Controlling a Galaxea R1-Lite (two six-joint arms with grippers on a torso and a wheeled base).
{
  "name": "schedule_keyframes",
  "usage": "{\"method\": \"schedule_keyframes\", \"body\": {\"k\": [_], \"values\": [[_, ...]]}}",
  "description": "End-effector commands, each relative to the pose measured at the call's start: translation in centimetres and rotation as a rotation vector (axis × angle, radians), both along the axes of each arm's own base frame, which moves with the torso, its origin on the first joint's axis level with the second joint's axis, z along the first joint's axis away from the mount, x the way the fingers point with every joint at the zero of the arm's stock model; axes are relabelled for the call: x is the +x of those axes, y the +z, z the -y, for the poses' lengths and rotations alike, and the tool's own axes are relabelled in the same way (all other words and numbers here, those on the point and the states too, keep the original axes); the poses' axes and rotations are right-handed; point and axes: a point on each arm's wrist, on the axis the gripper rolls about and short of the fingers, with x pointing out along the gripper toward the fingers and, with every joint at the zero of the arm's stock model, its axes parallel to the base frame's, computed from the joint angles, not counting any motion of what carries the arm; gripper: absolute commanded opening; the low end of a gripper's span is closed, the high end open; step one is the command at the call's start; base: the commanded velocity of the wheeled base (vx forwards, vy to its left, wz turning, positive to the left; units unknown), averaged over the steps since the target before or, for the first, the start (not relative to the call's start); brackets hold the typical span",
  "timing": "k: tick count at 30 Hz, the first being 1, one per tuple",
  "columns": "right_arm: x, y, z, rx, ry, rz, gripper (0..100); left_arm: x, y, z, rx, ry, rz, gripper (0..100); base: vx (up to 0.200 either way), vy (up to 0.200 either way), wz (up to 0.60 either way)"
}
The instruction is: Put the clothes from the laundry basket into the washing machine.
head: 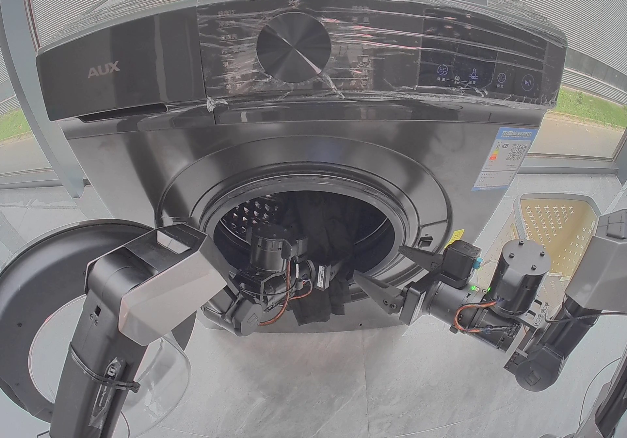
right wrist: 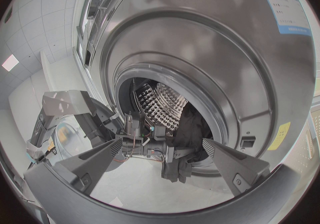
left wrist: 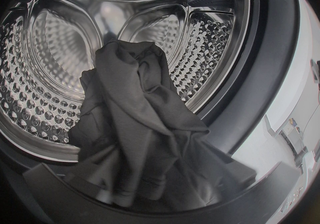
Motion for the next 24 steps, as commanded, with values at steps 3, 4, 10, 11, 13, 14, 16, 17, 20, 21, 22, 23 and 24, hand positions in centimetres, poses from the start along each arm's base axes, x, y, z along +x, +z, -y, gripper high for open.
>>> {"method": "schedule_keyframes", "body": {"k": [3, 4, 10, 11, 13, 14, 16, 17, 20, 21, 22, 23, 24], "values": [[0.4, 0.9, -0.2, 0.026, -0.003, 0.034, 100, 0.6, -0.1, 0.2, -0.011, 0.007, 0.012, 0, 0.0, 0.0, 0.0], [0.4, 0.9, -0.2, 0.026, -0.003, 0.034, 100, 0.6, -0.1, 0.3, -0.012, 0.007, 0.014, 0, 0.0, 0.0, 0.0], [0.4, 1.0, -0.2, 0.028, -0.003, 0.037, 100, 4.9, 5.0, -0.3, -0.142, 0.196, 0.248, 0, 0.0, 0.0, 0.0], [0.4, 1.0, -0.2, 0.029, -0.003, 0.038, 100, 5.3, 5.5, -0.6, -0.151, 0.214, 0.266, 0, 0.0, 0.0, 0.0], [0.4, 1.1, -0.2, 0.03, -0.003, 0.039, 100, 5.8, 6.3, -1.0, -0.165, 0.228, 0.289, 0, 0.0, 0.0, 0.0], [0.4, 1.1, -0.2, 0.03, -0.003, 0.039, 100, 6.1, 6.6, -1.2, -0.168, 0.234, 0.299, 0, 0.0, 0.0, 0.0], [0.4, 1.1, -0.2, 0.03, -0.003, 0.039, 100, 6.3, 6.9, -1.2, -0.175, 0.235, 0.309, 0, 0.0, 0.0, 0.0], [0.4, 1.1, -0.3, 0.03, -0.002, 0.039, 100, 6.3, 7.0, -1.2, -0.176, 0.237, 0.312, 0, 0.0, 0.0, 0.0], [0.4, 1.1, -0.3, 0.03, -0.003, 0.039, 100, 6.4, 6.8, -1.2, -0.177, 0.237, 0.313, 0, 0.0, 0.0, 0.0], [0.4, 1.1, -0.3, 0.03, -0.003, 0.039, 100, 6.4, 6.8, -1.2, -0.177, 0.237, 0.313, 0, 0.0, 0.0, 0.0], [0.4, 1.0, -0.3, 0.029, -0.003, 0.038, 100, 6.4, 6.4, -1.1, -0.171, 0.235, 0.304, 0, 0.0, 0.0, 0.0], [0.4, 1.0, -0.3, 0.029, -0.003, 0.038, 100, 6.3, 6.2, -1.1, -0.167, 0.235, 0.298, 0, 0.0, 0.0, 0.0], [0.4, 1.1, -0.3, 0.03, -0.003, 0.039, 100, 6.3, 6.1, -1.2, -0.166, 0.235, 0.296, 0, 0.0, 0.0, 0.0]]}}
